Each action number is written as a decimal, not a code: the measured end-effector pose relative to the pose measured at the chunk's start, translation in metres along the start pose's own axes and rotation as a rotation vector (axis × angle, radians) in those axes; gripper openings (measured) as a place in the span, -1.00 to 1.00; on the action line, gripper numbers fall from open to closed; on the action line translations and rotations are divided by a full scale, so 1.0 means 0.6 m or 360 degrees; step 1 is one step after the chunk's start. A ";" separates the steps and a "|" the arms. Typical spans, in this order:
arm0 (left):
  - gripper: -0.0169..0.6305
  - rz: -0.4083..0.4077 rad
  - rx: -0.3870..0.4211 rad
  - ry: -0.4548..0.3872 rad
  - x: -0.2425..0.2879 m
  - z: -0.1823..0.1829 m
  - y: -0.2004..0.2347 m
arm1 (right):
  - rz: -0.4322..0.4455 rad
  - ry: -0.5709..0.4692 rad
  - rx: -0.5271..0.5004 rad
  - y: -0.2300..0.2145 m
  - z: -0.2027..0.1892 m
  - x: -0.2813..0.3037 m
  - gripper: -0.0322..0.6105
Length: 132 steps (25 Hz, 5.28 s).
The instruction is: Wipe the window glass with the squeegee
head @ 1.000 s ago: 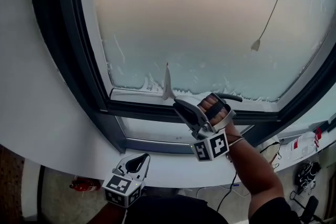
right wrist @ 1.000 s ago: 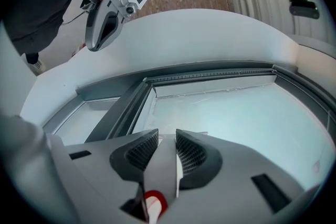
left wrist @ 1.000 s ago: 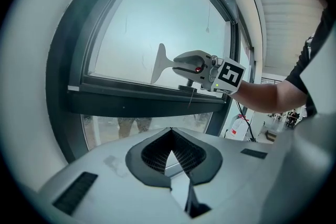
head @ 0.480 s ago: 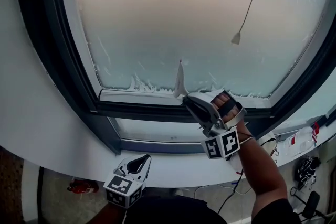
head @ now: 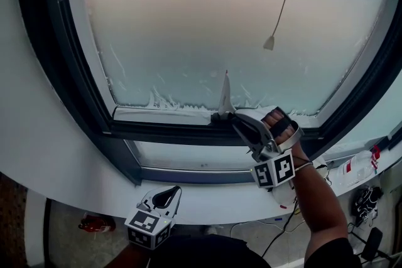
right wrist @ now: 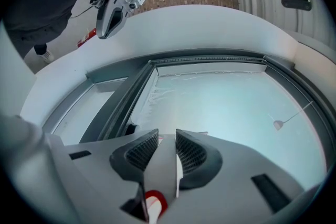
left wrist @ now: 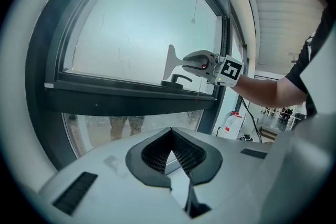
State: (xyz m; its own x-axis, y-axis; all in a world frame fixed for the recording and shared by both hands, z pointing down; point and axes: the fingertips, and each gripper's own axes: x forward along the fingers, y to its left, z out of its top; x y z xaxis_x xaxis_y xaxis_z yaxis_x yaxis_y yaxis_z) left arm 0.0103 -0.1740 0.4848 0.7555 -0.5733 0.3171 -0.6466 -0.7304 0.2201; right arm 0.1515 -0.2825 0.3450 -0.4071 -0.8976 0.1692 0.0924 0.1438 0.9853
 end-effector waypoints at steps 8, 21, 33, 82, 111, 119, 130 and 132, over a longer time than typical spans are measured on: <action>-0.95 -0.0017 0.0005 0.0003 0.003 0.005 -0.003 | 0.0023 0.0053 -0.0037 0.002 -0.026 -0.015 -0.61; -0.95 -0.0064 0.0020 0.0004 -0.006 0.005 0.016 | 0.0032 0.0120 -0.0020 0.002 -0.023 -0.016 -0.61; -0.95 -0.0065 0.0045 0.0006 -0.035 -0.004 0.056 | -0.0059 -0.0022 0.0029 -0.034 0.088 -0.002 -0.61; -0.95 0.0245 -0.0079 -0.0053 -0.114 -0.013 0.156 | -0.0083 -0.0520 -0.0036 -0.220 0.296 0.194 -0.61; -0.95 0.0033 -0.0038 -0.0019 0.010 -0.006 -0.005 | -0.0031 -0.0215 -0.0011 -0.201 0.050 0.001 -0.61; -0.95 -0.0006 -0.0017 0.0004 0.034 -0.010 -0.040 | -0.0029 -0.0149 0.0010 -0.197 -0.007 -0.039 -0.61; -0.95 -0.0058 0.0014 -0.0004 0.055 -0.009 -0.065 | -0.0009 -0.0070 0.0012 -0.196 -0.062 -0.076 -0.61; -0.95 -0.0053 0.0004 -0.0004 0.055 -0.004 -0.065 | -0.0002 -0.0059 0.0007 -0.194 -0.067 -0.079 -0.61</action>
State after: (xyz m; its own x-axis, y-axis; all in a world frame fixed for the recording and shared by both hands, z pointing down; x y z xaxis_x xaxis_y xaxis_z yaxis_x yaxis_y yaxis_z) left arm 0.0602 -0.1636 0.4887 0.7769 -0.5495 0.3072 -0.6208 -0.7501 0.2282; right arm 0.1963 -0.2737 0.2211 -0.4408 -0.8816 0.1686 0.0880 0.1445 0.9856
